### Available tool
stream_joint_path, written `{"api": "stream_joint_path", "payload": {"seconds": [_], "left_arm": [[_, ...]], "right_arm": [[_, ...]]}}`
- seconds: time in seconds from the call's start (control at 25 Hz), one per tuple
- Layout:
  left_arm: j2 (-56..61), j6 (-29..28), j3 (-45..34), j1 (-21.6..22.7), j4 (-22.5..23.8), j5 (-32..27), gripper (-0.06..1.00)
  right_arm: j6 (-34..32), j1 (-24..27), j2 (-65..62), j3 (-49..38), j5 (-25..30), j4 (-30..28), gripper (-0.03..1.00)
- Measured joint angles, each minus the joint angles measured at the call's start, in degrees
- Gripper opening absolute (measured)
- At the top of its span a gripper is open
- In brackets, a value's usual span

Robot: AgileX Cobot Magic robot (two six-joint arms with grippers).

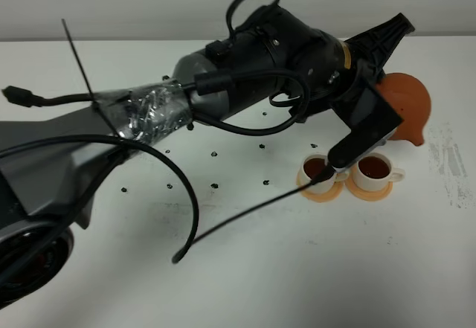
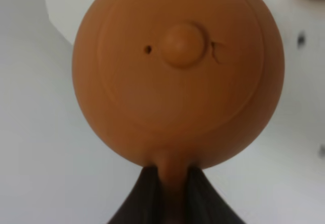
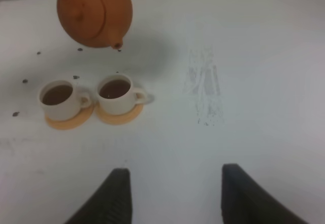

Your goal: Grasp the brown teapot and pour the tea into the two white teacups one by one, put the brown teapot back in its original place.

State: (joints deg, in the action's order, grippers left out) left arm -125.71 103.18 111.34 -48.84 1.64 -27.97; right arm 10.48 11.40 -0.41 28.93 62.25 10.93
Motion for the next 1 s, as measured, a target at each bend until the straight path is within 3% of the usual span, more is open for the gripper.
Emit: {"api": "stream_joint_path", "payload": {"seconds": [0.2,0.4,0.72,1.0], "left_arm": [[1.91,-6.2,-0.88,0.0,-9.37,-6.72,0.13],[5.16,-13.69,-8.65,-0.06,-15.37,-6.8,0.13],[6.98,-21.13,-20.43,-0.06,-23.3,-3.71,0.13],[7.01,-25.38,-27.22,-0.06,-26.95,4.69,0.13]], "right_arm": [[0.0,0.0,0.0,0.0,0.0,0.0,0.43],[0.0,0.0,0.0,0.0,0.0,0.0,0.43],[0.0,0.0,0.0,0.0,0.0,0.0,0.43],[0.0,0.0,0.0,0.0,0.0,0.0,0.43]]}}
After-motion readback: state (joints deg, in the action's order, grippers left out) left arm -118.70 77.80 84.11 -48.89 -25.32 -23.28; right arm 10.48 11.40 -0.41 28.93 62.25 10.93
